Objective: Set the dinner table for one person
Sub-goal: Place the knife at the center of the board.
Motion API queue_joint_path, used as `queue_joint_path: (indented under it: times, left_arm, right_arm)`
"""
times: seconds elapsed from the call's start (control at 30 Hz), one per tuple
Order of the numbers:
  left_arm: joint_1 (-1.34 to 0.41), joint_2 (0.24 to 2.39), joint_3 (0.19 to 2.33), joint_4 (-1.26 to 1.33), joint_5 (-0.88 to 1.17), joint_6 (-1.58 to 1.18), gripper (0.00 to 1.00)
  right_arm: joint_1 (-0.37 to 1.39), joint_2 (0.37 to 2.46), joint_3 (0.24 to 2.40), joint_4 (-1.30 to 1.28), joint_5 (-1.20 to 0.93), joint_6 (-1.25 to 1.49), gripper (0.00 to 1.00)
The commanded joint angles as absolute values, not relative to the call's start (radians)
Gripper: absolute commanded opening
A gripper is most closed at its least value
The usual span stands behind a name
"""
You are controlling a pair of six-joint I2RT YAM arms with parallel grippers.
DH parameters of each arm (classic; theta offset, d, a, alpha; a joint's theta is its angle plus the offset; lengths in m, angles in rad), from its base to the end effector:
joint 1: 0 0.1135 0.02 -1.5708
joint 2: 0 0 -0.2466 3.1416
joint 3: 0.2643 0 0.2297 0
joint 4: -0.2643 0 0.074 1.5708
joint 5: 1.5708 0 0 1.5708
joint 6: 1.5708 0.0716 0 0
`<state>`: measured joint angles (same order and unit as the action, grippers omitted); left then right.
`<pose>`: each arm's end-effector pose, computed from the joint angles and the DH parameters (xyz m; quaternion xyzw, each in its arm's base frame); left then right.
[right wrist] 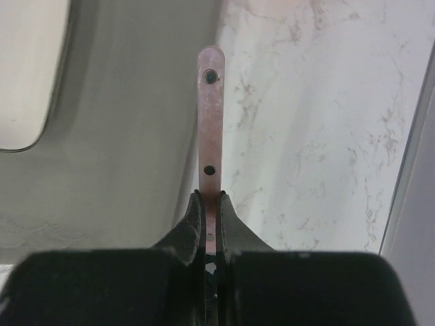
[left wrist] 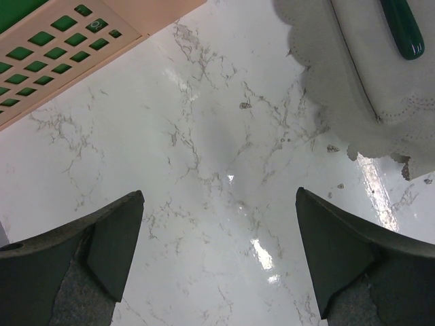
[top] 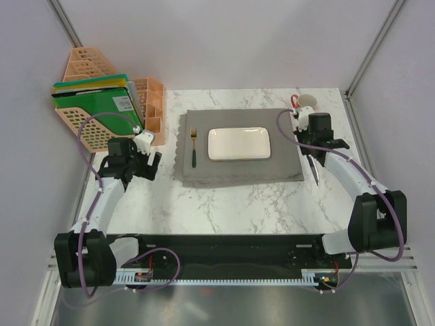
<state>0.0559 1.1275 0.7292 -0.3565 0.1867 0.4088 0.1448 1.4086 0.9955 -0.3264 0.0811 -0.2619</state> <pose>0.2474 0.0005 0.2067 0.1968 0.8932 0.0077 0.4041 0.3123 0.0397 0.2248 -0.1686 0.8986 -0.0606 0.4006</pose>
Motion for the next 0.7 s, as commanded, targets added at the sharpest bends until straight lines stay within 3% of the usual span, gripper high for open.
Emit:
queue_joint_path:
  times: [0.0, 0.3, 0.67]
  left_arm:
    - [0.061, 1.129, 0.729, -0.316, 0.206, 0.397, 1.00]
    - [0.060, 1.129, 0.726, -0.314, 0.207, 0.402, 1.00]
    - [0.060, 1.121, 0.722, -0.316, 0.201, 0.407, 1.00]
  right_arm:
    - [0.063, 1.439, 1.014, -0.258, 0.015, -0.272, 0.00]
    - [-0.122, 1.635, 1.043, -0.227, -0.049, -0.270, 0.00]
    - [-0.212, 1.770, 1.060, -0.183, -0.067, -0.273, 0.00]
